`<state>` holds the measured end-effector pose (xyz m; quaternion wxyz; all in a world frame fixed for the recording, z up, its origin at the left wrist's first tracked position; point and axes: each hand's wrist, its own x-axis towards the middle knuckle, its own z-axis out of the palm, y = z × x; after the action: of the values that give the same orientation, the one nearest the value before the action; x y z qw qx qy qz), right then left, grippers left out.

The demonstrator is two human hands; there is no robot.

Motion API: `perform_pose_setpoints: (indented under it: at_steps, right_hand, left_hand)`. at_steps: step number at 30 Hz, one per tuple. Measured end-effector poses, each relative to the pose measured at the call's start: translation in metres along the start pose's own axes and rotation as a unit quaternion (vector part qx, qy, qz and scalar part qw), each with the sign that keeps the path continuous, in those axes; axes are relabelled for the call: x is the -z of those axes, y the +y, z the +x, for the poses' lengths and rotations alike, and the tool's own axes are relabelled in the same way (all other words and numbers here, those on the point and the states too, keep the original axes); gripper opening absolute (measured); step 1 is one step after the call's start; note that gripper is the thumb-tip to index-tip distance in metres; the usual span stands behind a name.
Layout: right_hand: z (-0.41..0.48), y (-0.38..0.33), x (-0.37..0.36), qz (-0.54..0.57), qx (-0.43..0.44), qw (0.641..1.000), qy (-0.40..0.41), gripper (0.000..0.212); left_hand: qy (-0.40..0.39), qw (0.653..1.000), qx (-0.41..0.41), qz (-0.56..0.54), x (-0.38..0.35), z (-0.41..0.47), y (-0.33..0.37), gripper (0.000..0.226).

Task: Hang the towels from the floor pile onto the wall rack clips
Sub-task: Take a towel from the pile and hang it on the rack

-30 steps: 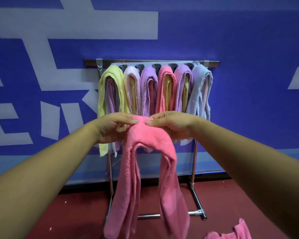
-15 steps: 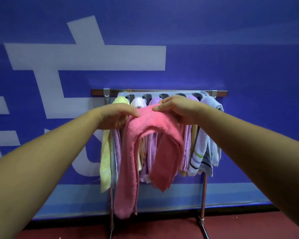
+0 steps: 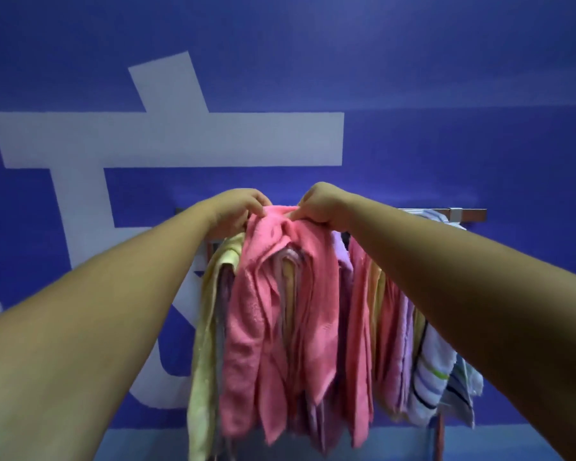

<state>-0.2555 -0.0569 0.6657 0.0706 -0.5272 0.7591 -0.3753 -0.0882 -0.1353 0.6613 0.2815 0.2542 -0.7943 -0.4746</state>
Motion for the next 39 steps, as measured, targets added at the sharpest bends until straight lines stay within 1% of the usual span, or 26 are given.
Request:
perform_pose_setpoints:
  at_steps: [2, 3, 5, 6, 8, 11, 14, 15, 17, 20, 21, 23, 25, 27, 29, 30, 31, 32, 33, 34, 35, 36, 37, 38, 39]
  right_hand:
    - [0.011, 0.000, -0.006, -0.059, 0.020, 0.998, 0.006, 0.035]
    - [0.014, 0.000, -0.007, -0.079, 0.031, 0.996, 0.008, 0.035]
    - [0.017, 0.001, -0.005, -0.099, 0.055, 0.993, 0.017, 0.034]
    - [0.018, 0.003, -0.003, -0.093, 0.066, 0.993, 0.015, 0.033]
    - [0.016, 0.010, 0.000, -0.099, 0.081, 0.992, -0.004, 0.029]
    - [0.011, 0.013, 0.001, -0.156, 0.101, 0.982, -0.047, 0.023]
    - [0.005, 0.009, 0.000, -0.192, 0.111, 0.972, -0.074, 0.032]
    - [0.004, 0.010, -0.001, -0.215, 0.117, 0.967, -0.066, 0.031]
    - [0.005, 0.015, -0.006, -0.258, 0.133, 0.956, -0.032, 0.029]
    - [0.009, 0.024, -0.019, -0.249, 0.155, 0.956, 0.026, 0.021]
    - [0.007, 0.027, -0.022, -0.249, 0.168, 0.952, 0.051, 0.018]
    - [0.001, 0.036, -0.029, -0.265, 0.201, 0.936, 0.112, 0.017]
    - [-0.012, 0.042, -0.034, -0.303, 0.216, 0.915, 0.159, 0.015]
    - [-0.028, 0.042, -0.043, -0.352, 0.228, 0.895, 0.149, 0.011]
    - [-0.045, 0.038, -0.052, -0.387, 0.223, 0.886, 0.124, 0.005]
    - [-0.051, 0.036, -0.056, -0.393, 0.214, 0.886, 0.118, 0.010]
    - [-0.055, 0.036, -0.060, -0.382, 0.198, 0.896, 0.111, 0.015]
    - [-0.058, 0.037, -0.064, -0.337, 0.176, 0.919, 0.101, 0.019]
    - [-0.060, 0.039, -0.070, -0.261, 0.149, 0.950, 0.084, 0.021]
    - [-0.061, 0.043, -0.076, -0.160, 0.120, 0.978, 0.062, 0.023]
    - [-0.062, 0.049, -0.082, -0.057, 0.094, 0.993, 0.045, 0.027]
    - [-0.064, 0.056, -0.089, 0.027, 0.079, 0.996, 0.039, 0.033]
    - [-0.067, 0.064, -0.096, 0.087, 0.080, 0.992, 0.042, 0.038]
    - [-0.069, 0.072, -0.101, 0.127, 0.089, 0.987, 0.050, 0.044]
    - [-0.072, 0.078, -0.106, 0.150, 0.101, 0.982, 0.059, 0.049]
  left_hand:
    - [0.025, 0.994, -0.024, 0.102, -0.001, 0.009, -0.003, 0.026]
    - [0.026, 0.989, -0.038, 0.139, -0.002, 0.013, -0.004, 0.032]
    - [0.031, 0.986, -0.045, 0.158, -0.001, 0.019, -0.007, 0.045]
    - [0.035, 0.982, -0.045, 0.178, 0.001, 0.022, -0.011, 0.047]
    - [0.028, 0.967, -0.045, 0.250, 0.004, 0.024, -0.022, 0.041]
    - [-0.003, 0.940, -0.053, 0.336, 0.005, 0.026, -0.039, 0.035]
    - [0.008, 0.907, -0.079, 0.414, 0.002, 0.034, -0.042, 0.026]
    - [0.018, 0.894, -0.097, 0.437, 0.000, 0.035, -0.040, 0.025]
    - [0.063, 0.874, -0.138, 0.462, -0.004, 0.036, -0.037, 0.022]
    - [0.120, 0.862, -0.163, 0.465, -0.012, 0.032, -0.042, 0.020]
    - [0.138, 0.850, -0.171, 0.480, -0.014, 0.030, -0.045, 0.018]
    - [0.178, 0.813, -0.198, 0.518, -0.016, 0.025, -0.051, 0.011]
    - [0.176, 0.793, -0.223, 0.539, -0.019, 0.018, -0.056, 0.006]
    - [0.152, 0.783, -0.225, 0.560, -0.026, 0.009, -0.058, 0.009]
    - [0.156, 0.773, -0.197, 0.582, -0.037, -0.001, -0.058, 0.011]
    - [0.162, 0.775, -0.177, 0.585, -0.042, -0.006, -0.056, 0.013]
    - [0.168, 0.783, -0.160, 0.577, -0.047, -0.012, -0.055, 0.017]
    - [0.174, 0.798, -0.144, 0.559, -0.051, -0.016, -0.054, 0.021]
    - [0.176, 0.823, -0.127, 0.525, -0.055, -0.022, -0.054, 0.027]
    - [0.166, 0.857, -0.108, 0.476, -0.058, -0.026, -0.057, 0.035]
    - [0.146, 0.893, -0.094, 0.416, -0.062, -0.029, -0.061, 0.045]
    - [0.122, 0.925, -0.084, 0.350, -0.066, -0.033, -0.067, 0.056]
    - [0.108, 0.948, -0.088, 0.287, -0.070, -0.036, -0.074, 0.066]
    - [0.107, 0.961, -0.101, 0.235, -0.073, -0.036, -0.082, 0.075]
    - [0.112, 0.966, -0.122, 0.200, -0.077, -0.036, -0.088, 0.083]
